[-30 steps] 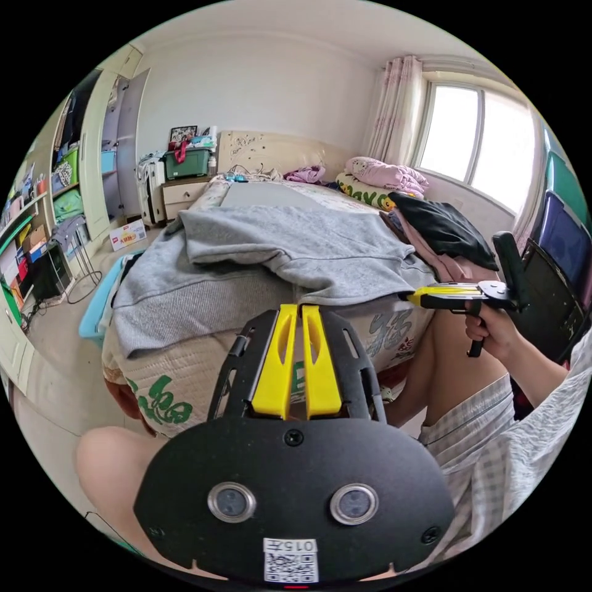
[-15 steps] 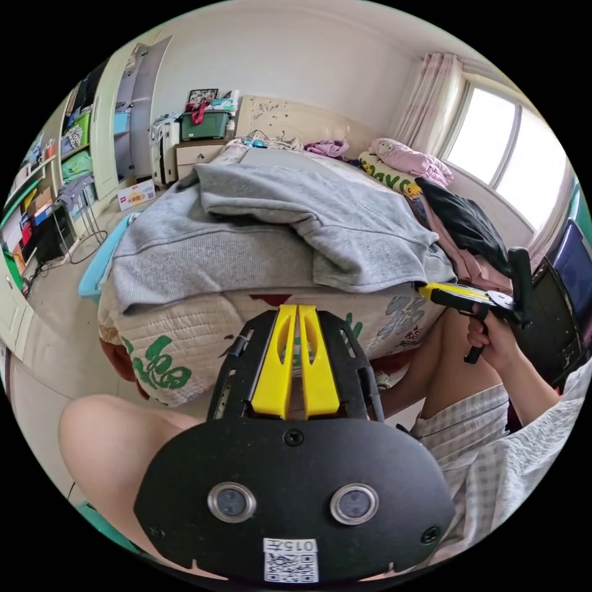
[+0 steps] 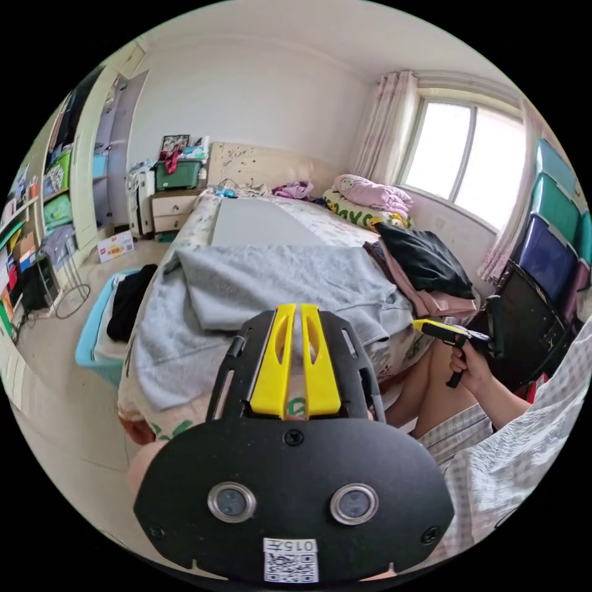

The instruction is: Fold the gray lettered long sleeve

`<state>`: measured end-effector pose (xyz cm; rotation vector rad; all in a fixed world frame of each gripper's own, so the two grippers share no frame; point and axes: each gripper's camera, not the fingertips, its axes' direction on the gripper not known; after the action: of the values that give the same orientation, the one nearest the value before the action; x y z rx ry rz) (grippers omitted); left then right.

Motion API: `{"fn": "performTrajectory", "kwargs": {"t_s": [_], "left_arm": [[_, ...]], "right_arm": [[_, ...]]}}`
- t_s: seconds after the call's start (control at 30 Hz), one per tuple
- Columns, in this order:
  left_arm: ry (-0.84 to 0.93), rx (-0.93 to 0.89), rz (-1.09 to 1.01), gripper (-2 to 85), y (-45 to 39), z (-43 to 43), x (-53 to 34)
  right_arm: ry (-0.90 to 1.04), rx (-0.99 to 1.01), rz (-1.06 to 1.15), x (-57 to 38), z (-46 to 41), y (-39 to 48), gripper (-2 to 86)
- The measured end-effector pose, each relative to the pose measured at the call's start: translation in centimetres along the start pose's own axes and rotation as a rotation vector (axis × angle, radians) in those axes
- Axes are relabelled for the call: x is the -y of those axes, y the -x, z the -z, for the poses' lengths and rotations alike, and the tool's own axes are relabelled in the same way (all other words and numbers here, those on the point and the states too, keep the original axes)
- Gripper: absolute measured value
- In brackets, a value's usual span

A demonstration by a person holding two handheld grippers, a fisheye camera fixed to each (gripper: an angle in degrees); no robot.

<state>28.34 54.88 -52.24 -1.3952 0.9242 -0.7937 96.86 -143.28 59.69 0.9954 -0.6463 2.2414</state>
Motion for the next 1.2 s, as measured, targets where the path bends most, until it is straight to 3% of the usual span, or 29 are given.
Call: {"fn": "performTrajectory", "kwargs": {"t_s": [0.2, 0.37, 0.53, 0.83, 1.0, 1.2], "left_arm": [[0.005, -0.130, -0.208, 5.6, -7.9, -7.0, 8.6], [0.109, -0.211, -0.353, 9.4, -17.4, -20.2, 17.6], [0.267, -0.199, -0.433, 9.9, -25.3, -33.6, 23.1], [0.645, 0.092, -0.640, 9.9, -33.8, -54.4, 23.8], [0.678, 0.105, -0.689, 6.8, -34.3, -55.3, 23.5], [0.540, 0.082, -0.667, 3.1, -33.3, -50.5, 26.4]], "right_arm": [[-0.057, 0.006, -0.159, 1.3, 1.1, -5.0, 11.2], [-0.030, 0.084, -0.158, 1.2, -2.2, -8.4, 12.1], [-0.050, 0.285, -0.262, 0.0, -3.3, -12.3, 10.4], [-0.053, 0.270, -0.303, -2.2, -5.2, -13.1, 6.9], [-0.068, 0.252, -0.254, -5.1, -5.1, -12.8, 3.9], [-0.190, 0.200, -0.163, -9.2, -2.6, -10.7, 1.9]]}}
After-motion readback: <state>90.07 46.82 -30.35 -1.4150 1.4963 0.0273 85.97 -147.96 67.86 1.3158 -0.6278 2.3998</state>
